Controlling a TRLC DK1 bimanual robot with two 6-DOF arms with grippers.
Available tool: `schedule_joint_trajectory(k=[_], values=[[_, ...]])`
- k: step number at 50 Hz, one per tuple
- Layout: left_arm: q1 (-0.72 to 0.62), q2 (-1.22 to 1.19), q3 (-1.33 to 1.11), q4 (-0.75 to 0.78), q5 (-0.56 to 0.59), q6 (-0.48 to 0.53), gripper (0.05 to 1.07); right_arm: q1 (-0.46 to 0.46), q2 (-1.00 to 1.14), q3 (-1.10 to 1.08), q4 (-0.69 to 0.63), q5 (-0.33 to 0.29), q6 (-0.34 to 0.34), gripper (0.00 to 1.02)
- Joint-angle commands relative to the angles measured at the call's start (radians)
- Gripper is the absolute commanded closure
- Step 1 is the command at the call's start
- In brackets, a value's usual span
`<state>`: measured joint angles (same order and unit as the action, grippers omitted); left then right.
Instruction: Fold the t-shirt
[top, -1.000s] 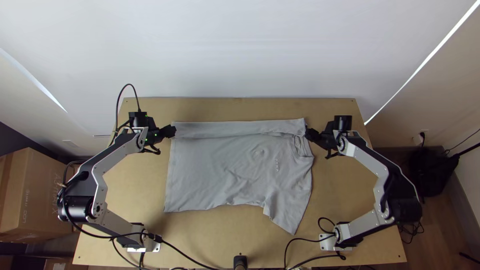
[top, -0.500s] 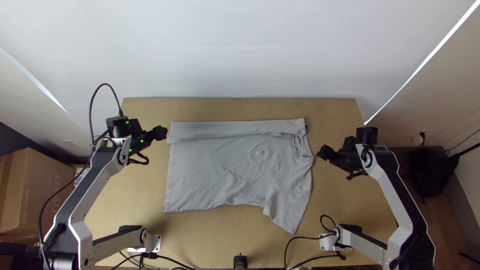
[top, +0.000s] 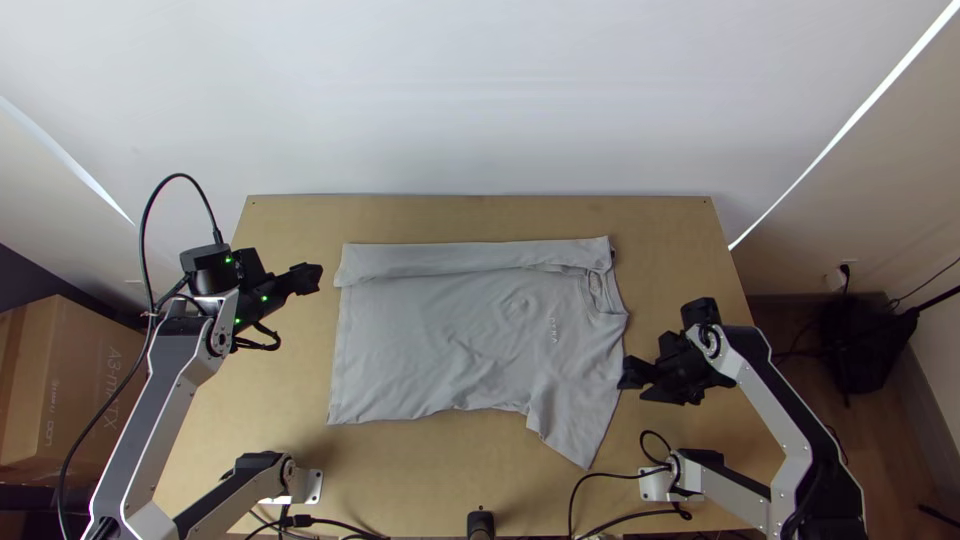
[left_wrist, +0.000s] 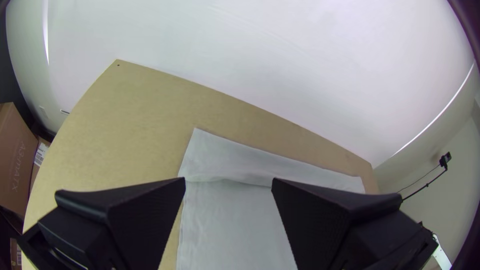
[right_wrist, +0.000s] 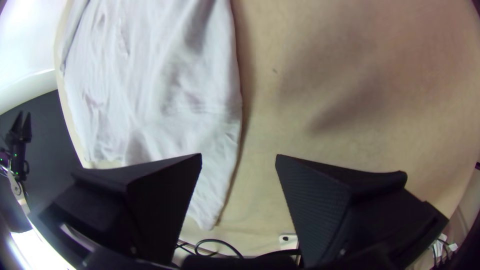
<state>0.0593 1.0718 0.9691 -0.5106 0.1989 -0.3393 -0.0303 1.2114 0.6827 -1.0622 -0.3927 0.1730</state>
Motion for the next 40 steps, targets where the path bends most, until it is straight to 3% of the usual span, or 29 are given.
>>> schedule_joint_trajectory(k=[1,40], values=[[0.005,-0.016,0.036,-0.012,0.008,0.013,0.24,0.023,0.016,-0.034,-0.007,-0.011,-0.032,0.48],[0.011,0.004,0.031,-0.011,0.008,0.022,0.24,0.346,0.18,-0.069,-0.01,-0.072,0.066,0.47]])
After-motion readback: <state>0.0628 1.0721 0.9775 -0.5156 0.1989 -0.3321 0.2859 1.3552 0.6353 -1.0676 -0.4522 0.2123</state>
